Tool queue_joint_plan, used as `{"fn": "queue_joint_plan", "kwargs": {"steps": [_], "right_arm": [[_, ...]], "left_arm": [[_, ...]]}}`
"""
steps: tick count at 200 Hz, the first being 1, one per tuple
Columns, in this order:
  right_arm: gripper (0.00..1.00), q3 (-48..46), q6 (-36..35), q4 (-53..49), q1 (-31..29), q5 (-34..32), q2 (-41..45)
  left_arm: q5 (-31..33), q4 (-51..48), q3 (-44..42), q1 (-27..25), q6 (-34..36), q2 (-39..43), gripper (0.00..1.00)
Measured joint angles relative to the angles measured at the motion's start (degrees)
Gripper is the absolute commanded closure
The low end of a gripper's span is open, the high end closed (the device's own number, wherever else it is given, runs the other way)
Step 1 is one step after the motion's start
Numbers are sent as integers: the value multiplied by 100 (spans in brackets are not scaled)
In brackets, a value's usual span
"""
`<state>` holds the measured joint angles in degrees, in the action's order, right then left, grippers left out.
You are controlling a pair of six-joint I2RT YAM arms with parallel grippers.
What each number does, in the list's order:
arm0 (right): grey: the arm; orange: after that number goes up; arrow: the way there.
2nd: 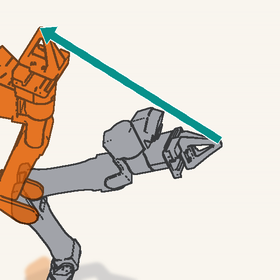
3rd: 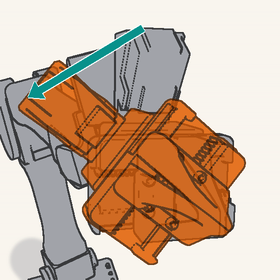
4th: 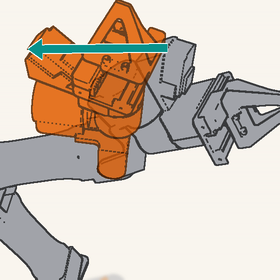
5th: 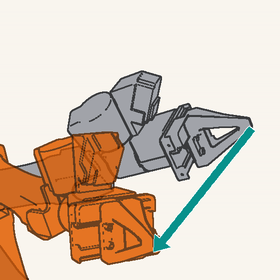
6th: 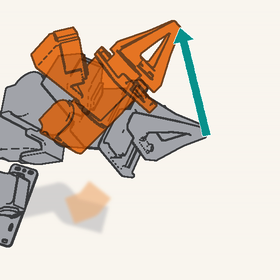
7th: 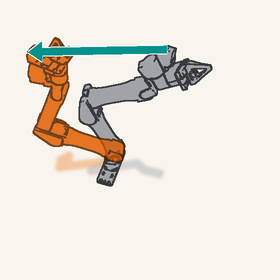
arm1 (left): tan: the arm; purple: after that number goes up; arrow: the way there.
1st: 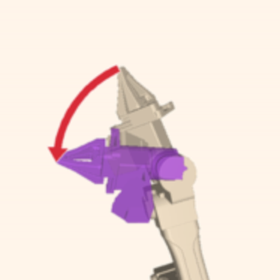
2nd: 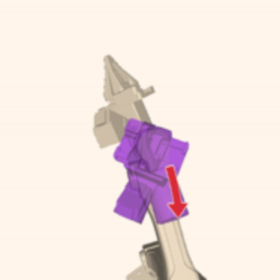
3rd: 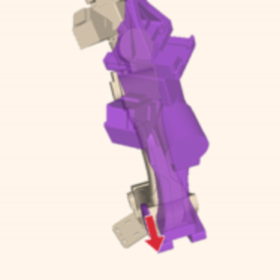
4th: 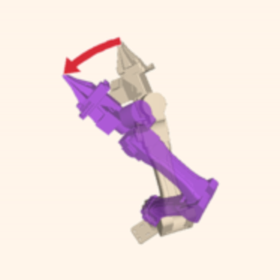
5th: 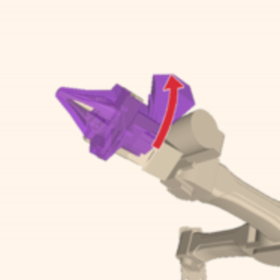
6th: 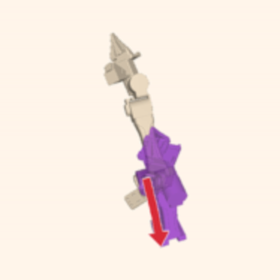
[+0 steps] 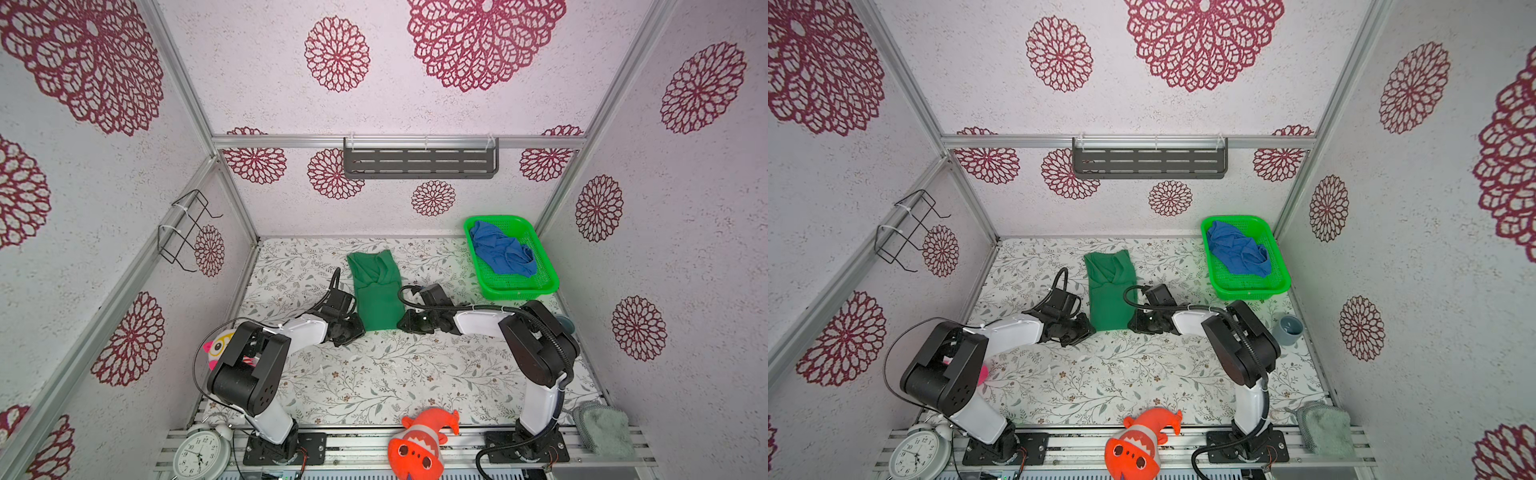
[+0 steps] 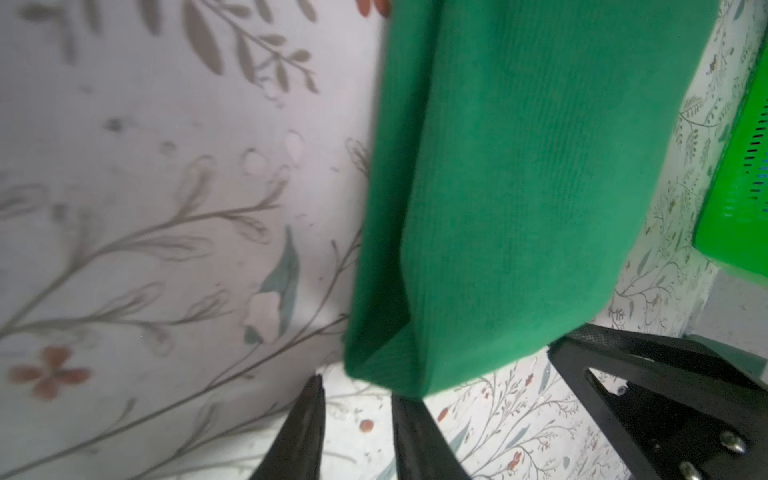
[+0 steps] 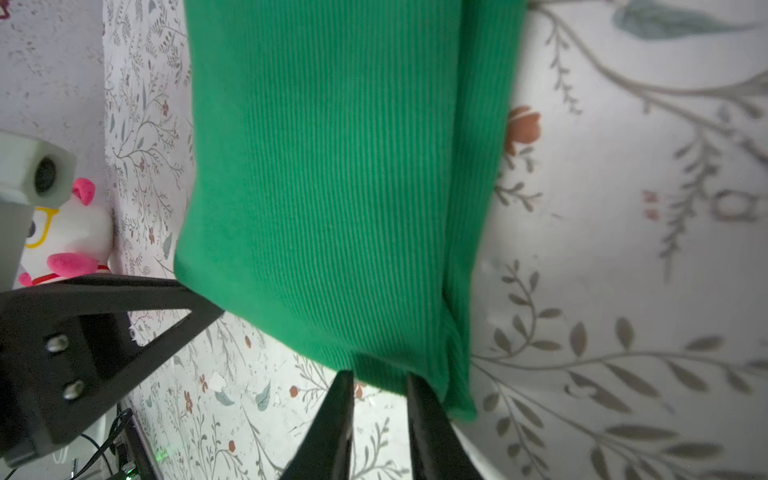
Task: Fold and stack the tank tops
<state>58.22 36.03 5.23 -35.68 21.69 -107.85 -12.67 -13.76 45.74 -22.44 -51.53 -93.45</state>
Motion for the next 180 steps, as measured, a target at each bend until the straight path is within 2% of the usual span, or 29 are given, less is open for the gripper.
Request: {"fn": "queue_joint_plan", "kwargs": {"steps": [20, 39, 58, 67, 106, 139, 161, 180], "right_arm": [[63, -74, -44, -133, 48, -4, 212], [52, -114, -98, -282, 144, -17, 496], [48, -114, -153, -297, 227, -35, 654], [47, -114, -186, -297, 256, -39, 669], [43, -120, -188, -240, 280, -7, 507], [40, -188, -144, -22, 282, 85, 221], [42, -269, -44, 245, 286, 153, 190], [47, -306, 28, 468, 286, 232, 127]], "left_arm": [[26, -251, -7, 0, 4, 525, 60], [103, -385, 46, 0, 39, 927, 46], [170, -350, 76, 0, 50, 901, 35], [175, -321, 72, 0, 26, 804, 33], [181, 2, -15, -2, -164, 271, 34], [184, 337, -85, -59, -348, 50, 42], [166, 789, -304, -109, -525, 20, 48], [127, 1202, -389, -120, -673, -87, 51]]}}
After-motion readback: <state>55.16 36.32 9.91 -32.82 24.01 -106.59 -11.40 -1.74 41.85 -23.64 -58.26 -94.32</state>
